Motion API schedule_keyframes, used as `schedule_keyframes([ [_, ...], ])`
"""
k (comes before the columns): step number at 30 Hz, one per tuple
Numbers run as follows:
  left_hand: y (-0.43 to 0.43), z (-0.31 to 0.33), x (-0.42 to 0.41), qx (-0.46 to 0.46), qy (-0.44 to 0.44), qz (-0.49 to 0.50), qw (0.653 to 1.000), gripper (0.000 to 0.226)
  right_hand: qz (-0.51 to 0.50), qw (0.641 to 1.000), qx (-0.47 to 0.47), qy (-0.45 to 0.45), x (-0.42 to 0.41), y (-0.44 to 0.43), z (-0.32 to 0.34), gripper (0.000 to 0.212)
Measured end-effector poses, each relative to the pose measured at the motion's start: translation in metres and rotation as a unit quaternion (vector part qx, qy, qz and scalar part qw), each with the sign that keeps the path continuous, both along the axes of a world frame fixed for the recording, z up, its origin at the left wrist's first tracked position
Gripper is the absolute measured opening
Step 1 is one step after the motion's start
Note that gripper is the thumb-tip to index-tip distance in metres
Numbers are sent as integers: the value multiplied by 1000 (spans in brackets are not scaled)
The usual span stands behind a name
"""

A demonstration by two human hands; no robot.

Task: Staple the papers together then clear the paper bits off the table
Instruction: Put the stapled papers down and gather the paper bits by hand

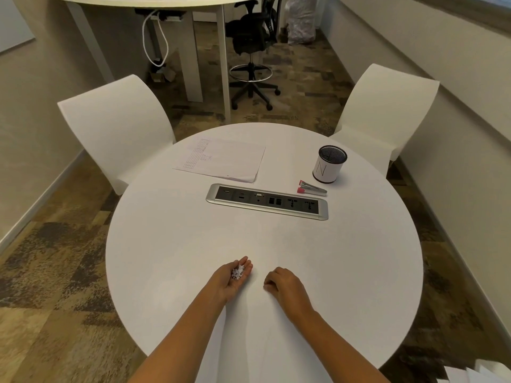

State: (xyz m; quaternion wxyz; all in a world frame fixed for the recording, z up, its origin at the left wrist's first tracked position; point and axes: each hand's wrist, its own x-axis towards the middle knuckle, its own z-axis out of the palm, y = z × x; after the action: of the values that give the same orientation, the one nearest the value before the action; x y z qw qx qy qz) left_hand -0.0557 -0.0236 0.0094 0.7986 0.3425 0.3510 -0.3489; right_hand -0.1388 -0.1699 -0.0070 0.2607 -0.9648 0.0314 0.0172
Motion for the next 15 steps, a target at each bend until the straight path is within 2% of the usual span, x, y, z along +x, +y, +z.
schedule_keyframes([
  [4,-2,1,-1,0,3,-1,1000,31,59,994,-89,-7,5,2,6,3],
  [7,-2,2,-1,-1,1,-6,1000,28,78,984,-161,10,4,7,8,28],
  [10,-3,2,-3,3,-4,-12,1000,24,60,988,-144,12,4,10,4,28],
  [13,-4,3,-4,5,0,-10,1000,24,3,996,-79,39,9,4,1,9],
  [15,-4,3,-5,8,1,-14,1000,25,-93,993,21,70,17,2,5,23],
])
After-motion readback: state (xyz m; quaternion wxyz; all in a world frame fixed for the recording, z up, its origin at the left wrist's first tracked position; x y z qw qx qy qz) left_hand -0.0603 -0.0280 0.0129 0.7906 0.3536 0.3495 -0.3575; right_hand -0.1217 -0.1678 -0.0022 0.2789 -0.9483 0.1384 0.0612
